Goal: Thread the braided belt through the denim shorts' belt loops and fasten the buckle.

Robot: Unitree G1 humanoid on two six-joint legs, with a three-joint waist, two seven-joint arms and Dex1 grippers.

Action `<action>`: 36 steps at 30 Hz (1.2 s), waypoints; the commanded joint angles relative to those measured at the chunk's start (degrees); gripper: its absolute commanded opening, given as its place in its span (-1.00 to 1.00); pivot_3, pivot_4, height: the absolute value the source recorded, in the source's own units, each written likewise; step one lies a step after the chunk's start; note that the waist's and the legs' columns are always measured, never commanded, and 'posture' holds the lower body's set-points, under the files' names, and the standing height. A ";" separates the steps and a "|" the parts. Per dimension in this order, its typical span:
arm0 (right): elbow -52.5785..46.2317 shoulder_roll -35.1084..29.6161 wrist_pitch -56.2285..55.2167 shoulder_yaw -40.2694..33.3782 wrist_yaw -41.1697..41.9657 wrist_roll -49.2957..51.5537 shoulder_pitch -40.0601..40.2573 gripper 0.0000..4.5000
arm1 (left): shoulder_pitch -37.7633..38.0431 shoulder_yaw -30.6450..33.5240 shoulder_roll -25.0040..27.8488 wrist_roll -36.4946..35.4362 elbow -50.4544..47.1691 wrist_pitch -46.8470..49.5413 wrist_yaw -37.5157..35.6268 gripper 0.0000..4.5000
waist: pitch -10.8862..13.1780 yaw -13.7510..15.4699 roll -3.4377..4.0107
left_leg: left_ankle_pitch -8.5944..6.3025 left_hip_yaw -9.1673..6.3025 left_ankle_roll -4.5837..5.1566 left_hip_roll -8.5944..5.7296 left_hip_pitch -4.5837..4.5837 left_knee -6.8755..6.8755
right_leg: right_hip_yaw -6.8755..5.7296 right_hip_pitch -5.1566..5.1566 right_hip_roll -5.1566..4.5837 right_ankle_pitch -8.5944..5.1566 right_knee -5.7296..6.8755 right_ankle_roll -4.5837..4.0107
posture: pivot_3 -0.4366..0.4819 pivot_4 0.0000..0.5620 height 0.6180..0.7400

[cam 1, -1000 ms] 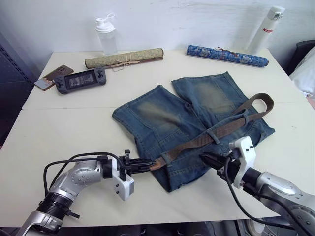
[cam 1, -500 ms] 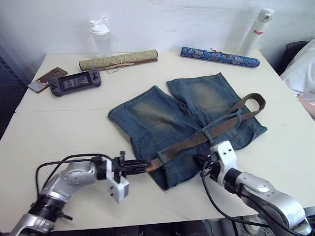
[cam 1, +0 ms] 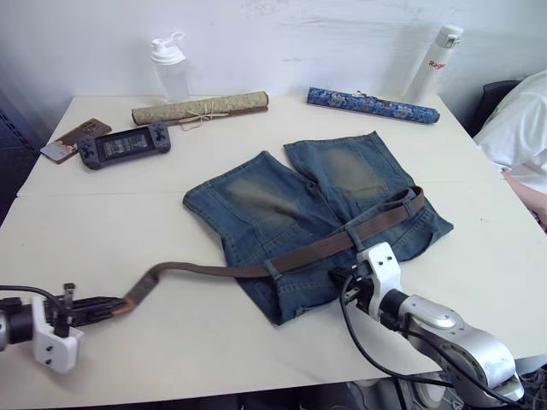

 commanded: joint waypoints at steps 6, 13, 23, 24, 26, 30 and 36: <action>3.39 1.11 3.00 0.82 0.23 -2.53 0.40 -0.98 | -3.70 -19.11 4.75 25.20 6.86 15.35 33.63 -1.00 | -0.42 0.04 0.65 | -0.06 0.28 -0.13 0.03 0.39 -0.13 | 0.08 0.01 -0.02 -0.12 0.35 -0.13 | -0.05 -0.47 0.63; 3.91 2.78 3.41 -0.15 -0.16 -3.34 -0.71 -1.00 | -9.95 -24.28 3.27 22.56 9.64 10.53 38.66 -0.29 | -0.57 0.04 0.59 | 0.07 0.61 -0.58 0.12 0.84 -0.77 | 0.01 -0.12 -0.08 -0.24 0.61 -0.31 | -0.05 -0.47 0.63; 4.86 2.70 3.63 -1.15 0.31 -4.39 -1.21 0.24 | -11.34 -23.82 2.40 9.82 4.32 -4.34 29.65 0.82 | -0.61 0.25 0.57 | -0.07 0.72 -0.60 0.05 0.82 -0.74 | 0.02 -0.12 -0.23 -0.24 0.47 -0.33 | -0.05 -0.47 0.63; 4.79 2.72 3.70 -1.17 0.29 -4.43 -1.16 0.38 | -11.01 -24.42 2.33 6.12 1.50 -6.03 27.79 0.82 | -0.61 0.32 0.56 | -0.09 0.73 -0.56 0.05 0.81 -0.73 | 0.02 -0.12 -0.24 -0.23 0.39 -0.32 | -0.05 -0.47 0.63; 4.51 2.76 3.97 -1.34 0.32 -4.21 -1.06 0.83 | -9.50 -27.17 3.18 -2.22 -5.56 -7.52 23.99 0.82 | -0.60 0.61 0.36 | -0.10 0.72 -0.50 0.02 0.75 -0.69 | 0.01 -0.11 -0.28 -0.20 0.31 -0.29 | -0.05 -0.47 0.63; 3.30 3.14 4.81 -2.18 0.78 -2.81 -1.11 0.97 | -2.55 -37.28 10.46 -28.97 -31.95 2.35 12.82 0.82 | -0.35 0.80 -0.25 | -0.19 0.65 -0.50 0.04 0.67 -0.56 | 0.01 -0.10 -0.30 -0.08 0.11 -0.27 | -0.05 -0.47 0.63; -1.86 2.63 6.61 -6.97 3.01 2.19 -1.82 0.97 | 1.75 -40.74 13.31 -63.12 -64.46 30.02 -10.00 0.82 | -0.14 1.04 -0.09 | 0.04 0.47 -0.25 0.04 0.55 -0.51 | -0.15 0.19 -0.21 0.00 -0.18 -0.24 | -0.05 -0.47 0.63</action>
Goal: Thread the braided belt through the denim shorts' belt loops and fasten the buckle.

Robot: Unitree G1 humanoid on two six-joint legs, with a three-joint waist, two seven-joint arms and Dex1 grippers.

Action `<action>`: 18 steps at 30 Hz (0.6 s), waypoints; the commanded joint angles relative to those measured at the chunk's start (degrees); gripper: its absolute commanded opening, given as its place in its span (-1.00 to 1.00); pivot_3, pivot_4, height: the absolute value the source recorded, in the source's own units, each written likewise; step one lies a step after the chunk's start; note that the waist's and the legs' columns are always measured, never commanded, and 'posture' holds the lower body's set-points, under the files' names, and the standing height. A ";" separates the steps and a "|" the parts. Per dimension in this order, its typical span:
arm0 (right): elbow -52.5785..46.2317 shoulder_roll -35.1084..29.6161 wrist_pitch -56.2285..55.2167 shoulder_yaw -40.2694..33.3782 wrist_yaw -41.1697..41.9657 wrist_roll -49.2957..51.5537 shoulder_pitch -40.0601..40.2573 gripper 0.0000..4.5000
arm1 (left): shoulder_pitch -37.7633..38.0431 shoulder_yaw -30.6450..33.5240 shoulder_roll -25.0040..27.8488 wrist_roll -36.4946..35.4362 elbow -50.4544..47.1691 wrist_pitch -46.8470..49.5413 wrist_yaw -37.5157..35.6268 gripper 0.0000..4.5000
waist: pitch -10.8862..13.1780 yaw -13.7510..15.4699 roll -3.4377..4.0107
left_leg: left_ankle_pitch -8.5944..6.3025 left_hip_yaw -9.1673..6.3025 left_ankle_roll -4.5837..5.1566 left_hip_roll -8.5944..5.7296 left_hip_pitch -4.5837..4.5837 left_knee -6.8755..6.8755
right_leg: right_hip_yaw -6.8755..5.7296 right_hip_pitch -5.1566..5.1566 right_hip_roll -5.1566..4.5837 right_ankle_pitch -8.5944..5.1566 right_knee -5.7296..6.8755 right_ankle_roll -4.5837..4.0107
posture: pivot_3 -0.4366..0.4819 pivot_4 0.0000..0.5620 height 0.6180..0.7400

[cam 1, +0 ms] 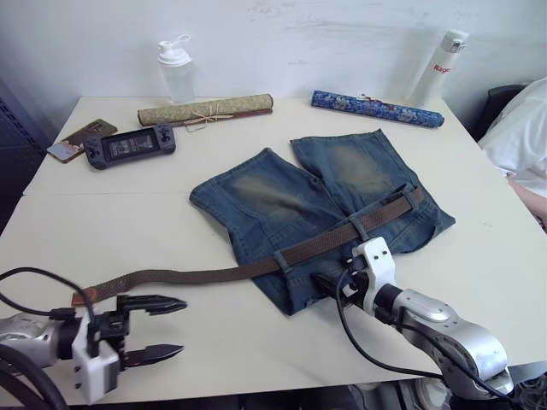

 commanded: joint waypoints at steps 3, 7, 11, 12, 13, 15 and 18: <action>-5.71 -4.63 6.21 -11.76 4.16 9.79 -0.23 0.97 | -2.63 2.58 -6.42 -25.52 -20.82 27.21 -18.55 0.82 | 0.64 0.86 0.93 | -0.06 -0.04 0.16 -0.03 -0.23 0.36 | -0.05 0.00 0.07 0.07 0.01 0.13 | -0.05 -0.47 0.63; -7.56 -13.56 11.45 -23.33 12.14 25.43 -2.73 0.97 | -7.04 5.54 -17.79 -28.54 -22.57 41.56 -26.13 0.82 | 1.16 1.00 1.59 | 0.08 -0.19 0.07 -0.09 -0.78 0.75 | -0.23 -0.34 0.27 0.10 0.21 0.20 | -0.05 -0.47 0.63; -5.58 -24.58 10.08 -28.92 20.81 26.74 -3.00 0.97 | -11.76 7.80 -30.36 -25.91 -22.69 52.70 -28.30 0.82 | 1.30 0.82 1.41 | 0.09 -0.27 0.05 -0.02 -0.77 0.71 | -0.31 -0.28 0.59 0.10 0.13 0.20 | -0.05 -0.47 0.63; -4.96 -27.20 8.04 -28.63 22.65 23.70 -2.25 0.97 | -12.64 8.38 -32.87 -25.94 -22.87 55.43 -28.79 0.82 | 1.32 0.95 1.37 | 0.09 -0.27 0.04 -0.03 -0.77 0.70 | -0.32 -0.29 0.62 0.10 0.12 0.20 | -0.05 -0.47 0.63; -2.58 -32.66 -0.39 -24.75 24.72 12.61 0.81 0.97 | -14.14 8.07 -35.73 -25.17 -22.59 57.89 -29.80 0.82 | 1.33 1.01 1.36 | 0.10 -0.30 0.02 -0.02 -0.80 0.73 | -0.33 -0.26 0.66 0.10 0.07 0.20 | -0.05 -0.47 0.63; 2.51 -40.63 -14.39 -18.29 27.63 -4.01 5.71 0.97 | -15.83 7.99 -39.48 -23.95 -22.00 61.43 -32.56 0.82 | 1.36 1.33 1.30 | 0.12 -0.29 -0.01 -0.02 -0.80 0.78 | -0.33 -0.23 0.64 0.10 0.06 0.20 | -0.05 -0.47 0.63; 14.01 -44.02 -30.73 -11.09 27.31 -18.00 4.78 0.97 | -18.21 7.99 -43.43 -20.92 -20.49 65.78 -37.70 0.82 | 1.48 1.71 1.07 | 0.20 -0.04 0.04 -0.12 -0.74 0.86 | -0.49 -0.22 0.68 0.20 0.00 0.41 | -0.05 -0.47 0.63</action>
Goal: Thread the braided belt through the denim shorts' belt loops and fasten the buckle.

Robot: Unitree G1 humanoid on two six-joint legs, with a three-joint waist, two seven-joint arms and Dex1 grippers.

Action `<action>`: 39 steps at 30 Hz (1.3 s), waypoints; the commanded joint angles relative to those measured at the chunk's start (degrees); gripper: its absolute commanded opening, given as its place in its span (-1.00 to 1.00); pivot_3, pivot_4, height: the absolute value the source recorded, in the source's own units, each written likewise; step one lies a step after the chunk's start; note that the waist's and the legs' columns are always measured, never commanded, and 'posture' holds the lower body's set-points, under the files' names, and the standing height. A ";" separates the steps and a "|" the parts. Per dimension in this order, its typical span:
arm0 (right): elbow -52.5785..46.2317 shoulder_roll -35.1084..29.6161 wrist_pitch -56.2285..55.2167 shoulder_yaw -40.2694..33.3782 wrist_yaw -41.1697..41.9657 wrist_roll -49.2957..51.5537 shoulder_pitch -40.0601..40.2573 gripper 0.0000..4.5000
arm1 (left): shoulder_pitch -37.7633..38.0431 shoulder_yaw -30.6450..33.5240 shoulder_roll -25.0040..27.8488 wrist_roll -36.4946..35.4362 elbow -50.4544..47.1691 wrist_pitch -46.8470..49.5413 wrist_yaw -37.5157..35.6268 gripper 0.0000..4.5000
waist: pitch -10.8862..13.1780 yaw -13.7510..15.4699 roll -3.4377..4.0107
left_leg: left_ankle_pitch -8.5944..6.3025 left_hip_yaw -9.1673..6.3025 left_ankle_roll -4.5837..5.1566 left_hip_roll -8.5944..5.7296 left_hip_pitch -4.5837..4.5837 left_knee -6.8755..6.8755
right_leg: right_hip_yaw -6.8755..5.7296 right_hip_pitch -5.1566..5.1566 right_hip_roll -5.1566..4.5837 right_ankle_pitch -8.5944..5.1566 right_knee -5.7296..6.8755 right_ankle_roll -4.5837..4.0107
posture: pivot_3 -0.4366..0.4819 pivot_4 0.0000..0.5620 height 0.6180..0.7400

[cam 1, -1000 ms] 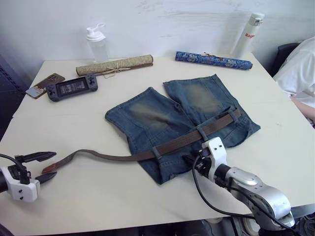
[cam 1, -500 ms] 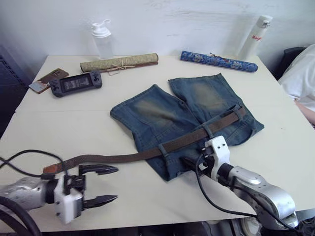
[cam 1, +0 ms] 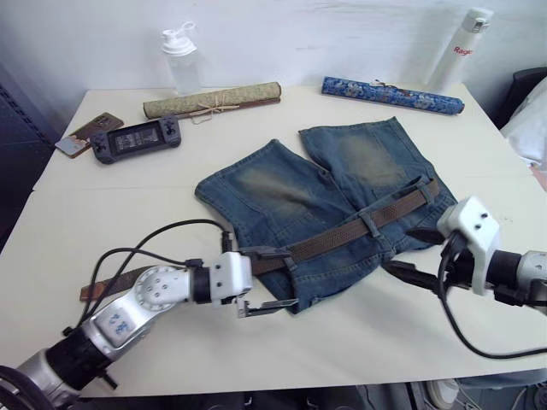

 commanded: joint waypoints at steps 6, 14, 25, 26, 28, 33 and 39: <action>23.71 1.36 -30.97 13.81 -2.95 -29.72 -10.60 0.97 | -4.23 0.30 -4.79 8.10 0.87 8.05 -15.95 0.82 | 0.09 -0.16 -0.01 | 0.11 0.14 -0.06 0.07 0.01 0.10 | 0.12 -0.08 0.03 0.04 0.06 0.05 | -0.05 -0.47 0.63; 33.69 7.98 -35.89 22.73 -4.44 -43.06 -19.62 0.97 | -9.86 -2.55 -14.52 27.09 7.93 10.21 -14.16 0.82 | 0.01 -0.41 -0.19 | 0.11 -0.01 -0.09 0.17 0.00 0.38 | 0.06 0.10 0.13 0.05 0.12 0.00 | -0.05 -0.47 0.63; 34.65 14.23 -34.07 22.00 -1.13 -43.25 -21.05 -0.83 | -6.81 2.25 -15.20 32.49 8.23 9.27 -15.49 -0.82 | -0.17 -1.13 -0.48 | 0.08 -0.36 -0.08 0.28 0.09 0.62 | 0.11 0.49 -0.32 0.13 0.10 -0.14 | -0.05 -0.47 0.63; 34.21 14.75 -33.89 21.57 -0.83 -42.72 -21.05 -1.00 | -6.38 3.05 -14.85 32.47 7.98 9.41 -15.62 -0.98 | -0.17 -1.20 -0.48 | 0.08 -0.36 -0.08 0.27 0.09 0.62 | 0.06 0.49 -0.34 0.13 0.11 -0.15 | -0.05 -0.47 0.63; 32.78 15.31 -33.82 20.83 0.09 -41.87 -20.80 -1.00 | -5.53 4.92 -14.06 32.23 7.47 9.43 -15.69 -0.98 | -0.17 -1.30 -0.48 | 0.08 -0.37 -0.08 0.27 0.09 0.62 | 0.04 0.48 -0.36 0.13 0.12 -0.15 | -0.05 -0.47 0.63; 17.98 15.19 -26.20 16.31 5.71 -34.63 -14.79 -1.00 | 0.41 13.50 -5.13 27.12 5.77 5.59 -20.93 -0.98 | -0.11 -1.59 -0.37 | 0.05 -0.40 -0.14 0.32 0.04 0.51 | -0.06 0.33 -0.39 0.03 0.23 -0.33 | -0.05 -0.47 0.63; -5.06 17.35 -6.10 14.89 9.50 -23.64 -7.28 -1.00 | 4.36 21.08 1.87 25.75 13.37 -6.88 -23.59 -0.98 | 0.00 -1.04 -0.18 | 0.03 -0.41 -0.21 0.34 -0.01 0.46 | -0.09 0.16 -0.41 -0.06 0.42 -0.45 | -0.05 -0.47 0.63</action>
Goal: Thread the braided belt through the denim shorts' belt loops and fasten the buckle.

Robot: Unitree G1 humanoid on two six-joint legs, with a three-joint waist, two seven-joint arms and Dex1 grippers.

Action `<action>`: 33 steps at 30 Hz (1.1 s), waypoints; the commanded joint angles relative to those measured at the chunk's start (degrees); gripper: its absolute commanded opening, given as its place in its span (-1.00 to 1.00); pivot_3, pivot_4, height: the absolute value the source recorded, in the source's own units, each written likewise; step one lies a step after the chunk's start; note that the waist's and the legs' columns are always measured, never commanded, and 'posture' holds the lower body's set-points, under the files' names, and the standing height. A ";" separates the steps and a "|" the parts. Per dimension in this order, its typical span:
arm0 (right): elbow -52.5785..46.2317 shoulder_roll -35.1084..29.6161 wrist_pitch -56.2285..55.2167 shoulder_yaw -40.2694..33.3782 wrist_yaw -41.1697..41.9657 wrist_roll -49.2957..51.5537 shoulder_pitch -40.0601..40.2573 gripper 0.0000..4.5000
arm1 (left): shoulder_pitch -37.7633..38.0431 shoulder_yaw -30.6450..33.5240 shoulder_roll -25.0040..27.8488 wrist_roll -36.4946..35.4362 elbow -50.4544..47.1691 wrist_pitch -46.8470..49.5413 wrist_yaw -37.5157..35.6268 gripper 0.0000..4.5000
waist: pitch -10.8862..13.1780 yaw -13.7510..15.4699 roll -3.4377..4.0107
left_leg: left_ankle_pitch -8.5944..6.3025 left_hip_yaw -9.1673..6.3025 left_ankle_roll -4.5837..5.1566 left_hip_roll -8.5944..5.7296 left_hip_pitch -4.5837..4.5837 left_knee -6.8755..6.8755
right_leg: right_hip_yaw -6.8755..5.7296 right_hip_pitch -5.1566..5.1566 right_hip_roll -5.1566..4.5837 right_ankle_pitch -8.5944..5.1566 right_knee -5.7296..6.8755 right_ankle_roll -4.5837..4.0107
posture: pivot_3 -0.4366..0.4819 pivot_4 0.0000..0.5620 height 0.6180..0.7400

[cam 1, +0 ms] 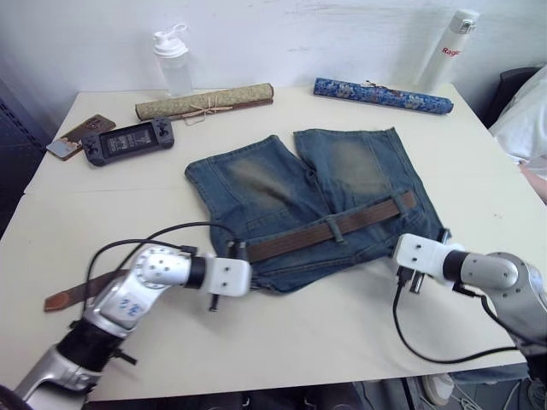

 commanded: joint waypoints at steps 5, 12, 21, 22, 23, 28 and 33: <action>-25.41 4.89 24.80 1.89 -2.16 8.40 3.50 -1.00 | 2.13 6.31 3.03 1.98 11.95 -15.57 0.47 -0.98 | 0.04 0.56 0.08 | -0.15 -0.02 0.11 -0.10 -0.05 0.01 | 0.02 -0.10 -0.18 0.00 0.08 0.00 | -0.05 -0.47 0.63; -32.38 5.74 35.43 2.61 -4.50 11.59 3.35 -1.00 | 2.96 6.80 2.50 2.86 17.34 -21.68 1.01 -0.98 | 0.04 0.40 0.10 | -0.18 -0.04 0.09 -0.12 -0.08 0.00 | 0.01 -0.14 -0.18 0.00 0.10 0.00 | -0.05 -0.47 0.63; -29.63 5.98 34.95 1.57 -7.04 12.33 3.70 -1.00 | 3.79 8.16 -1.36 -1.24 17.37 -17.38 2.11 -0.54 | 0.00 0.67 0.16 | -0.17 -0.01 0.12 -0.17 -0.07 -0.01 | 0.01 -0.13 -0.19 0.00 0.12 0.02 | -0.05 -0.47 0.63; -29.37 6.01 34.35 0.91 -7.25 12.40 3.49 -1.00 | 3.68 8.36 -1.53 -1.99 16.87 -16.32 1.70 -0.40 | 0.00 0.74 0.15 | -0.16 -0.01 0.13 -0.18 -0.06 -0.01 | 0.01 -0.12 -0.20 0.01 0.12 0.03 | -0.05 -0.47 0.63; -29.20 5.96 33.78 0.52 -7.46 12.34 3.35 -1.00 | 3.66 8.49 -1.59 -2.32 16.47 -15.61 1.35 -0.22 | 0.00 0.79 0.15 | -0.16 -0.02 0.13 -0.18 -0.07 0.00 | 0.01 -0.13 -0.20 0.01 0.14 0.03 | -0.05 -0.47 0.63; -28.38 5.10 34.97 -9.74 -2.55 19.65 3.83 -0.11 | 6.50 12.02 1.98 -11.98 7.43 -4.67 -3.45 0.53 | 0.02 0.50 0.14 | -0.15 -0.01 0.12 -0.19 -0.10 0.00 | 0.01 -0.16 -0.18 0.01 0.13 0.03 | -0.05 -0.47 0.63; -27.05 0.67 39.56 -21.50 5.74 30.47 2.08 0.83 | 9.89 17.57 10.20 -24.21 -1.06 11.78 -10.94 0.53 | 0.06 0.26 0.11 | -0.16 -0.03 0.11 -0.14 -0.14 -0.01 | 0.01 -0.14 -0.13 0.00 0.06 0.05 | -0.05 -0.47 0.63</action>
